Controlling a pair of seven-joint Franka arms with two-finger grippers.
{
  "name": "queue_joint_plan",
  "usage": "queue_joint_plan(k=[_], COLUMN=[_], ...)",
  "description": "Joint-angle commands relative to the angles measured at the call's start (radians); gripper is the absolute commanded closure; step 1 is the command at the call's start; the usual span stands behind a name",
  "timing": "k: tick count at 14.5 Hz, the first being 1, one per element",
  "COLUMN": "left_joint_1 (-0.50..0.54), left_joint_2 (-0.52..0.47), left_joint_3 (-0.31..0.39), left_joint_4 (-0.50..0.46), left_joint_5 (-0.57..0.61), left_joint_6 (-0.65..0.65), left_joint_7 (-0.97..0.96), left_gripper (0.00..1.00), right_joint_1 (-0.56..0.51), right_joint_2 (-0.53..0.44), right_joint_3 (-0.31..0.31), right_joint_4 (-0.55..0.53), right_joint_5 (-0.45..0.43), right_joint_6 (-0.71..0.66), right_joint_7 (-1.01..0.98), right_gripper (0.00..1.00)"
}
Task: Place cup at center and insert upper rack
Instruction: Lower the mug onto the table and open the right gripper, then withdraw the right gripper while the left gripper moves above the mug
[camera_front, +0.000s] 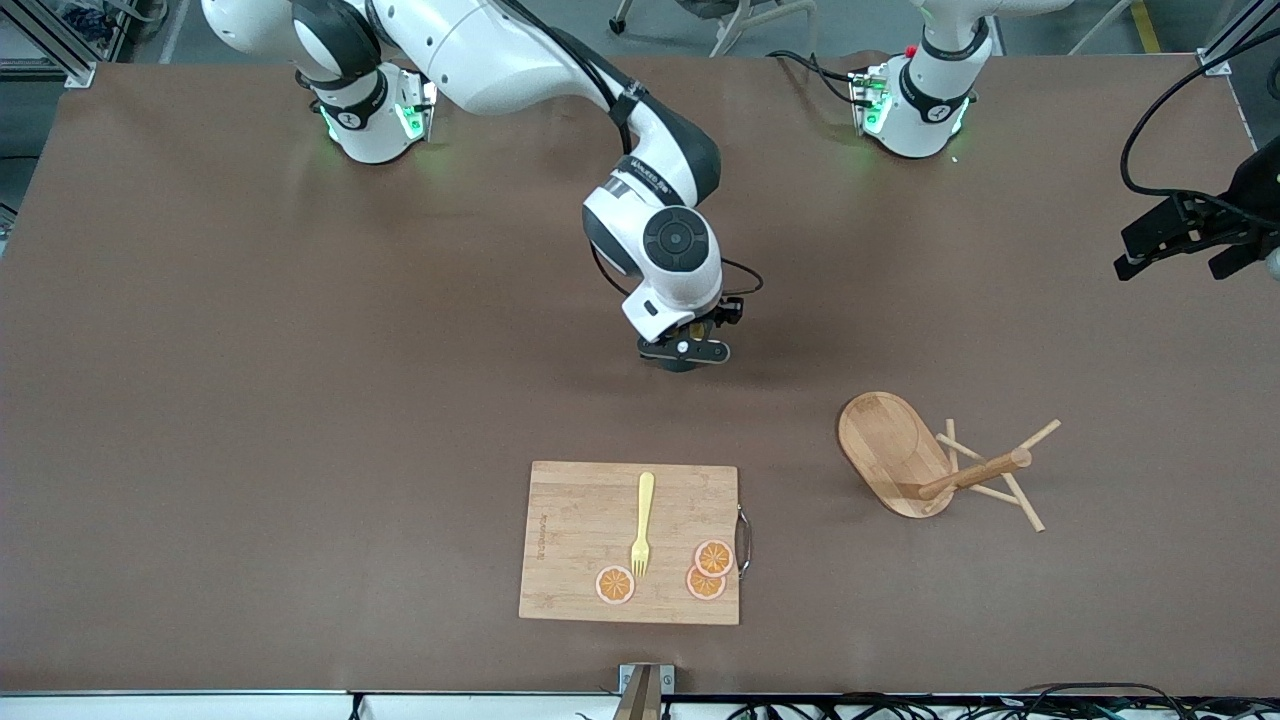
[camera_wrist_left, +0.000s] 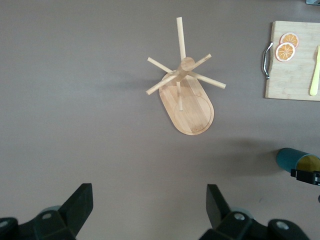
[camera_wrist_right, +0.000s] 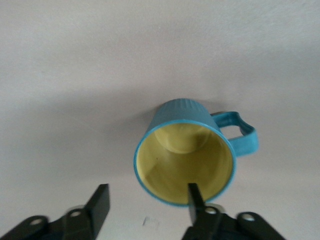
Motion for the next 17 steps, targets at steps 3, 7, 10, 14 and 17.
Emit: queue_joint_plan(k=[3,7,10,14,17], left_joint_1=[-0.095,-0.195,-0.297,-0.463,-0.572], left_joint_2=[0.001,0.017,0.055,0.104,0.159], left_joint_3=[-0.022,-0.083,-0.114,-0.12,-0.12], left_joint_4=[0.008,0.002,0.002,0.005,0.002], left_joint_5=[-0.011,-0.011,-0.011,-0.002,0.005], left_joint_6=[-0.015,-0.018,-0.016,-0.002,0.025], left_joint_7=[-0.025,-0.23,-0.353,-0.557,-0.715], left_gripper=[0.0,0.0,0.0,0.0,0.0], right_joint_1=[-0.102,-0.242,-0.366,-0.528,-0.663], right_joint_2=[-0.178,-0.307,-0.376,-0.394,-0.405], right_joint_3=[-0.014,-0.06,-0.074,-0.076,-0.08], right_joint_4=[0.014,0.013,0.011,0.011,0.011], right_joint_5=[0.007,-0.024,-0.061,-0.108,-0.119], right_joint_6=[-0.151,-0.33,-0.438,-0.584,-0.613], right_joint_7=[0.012,-0.004,-0.07,-0.192,-0.417], right_gripper=[0.0,0.0,0.0,0.0,0.0])
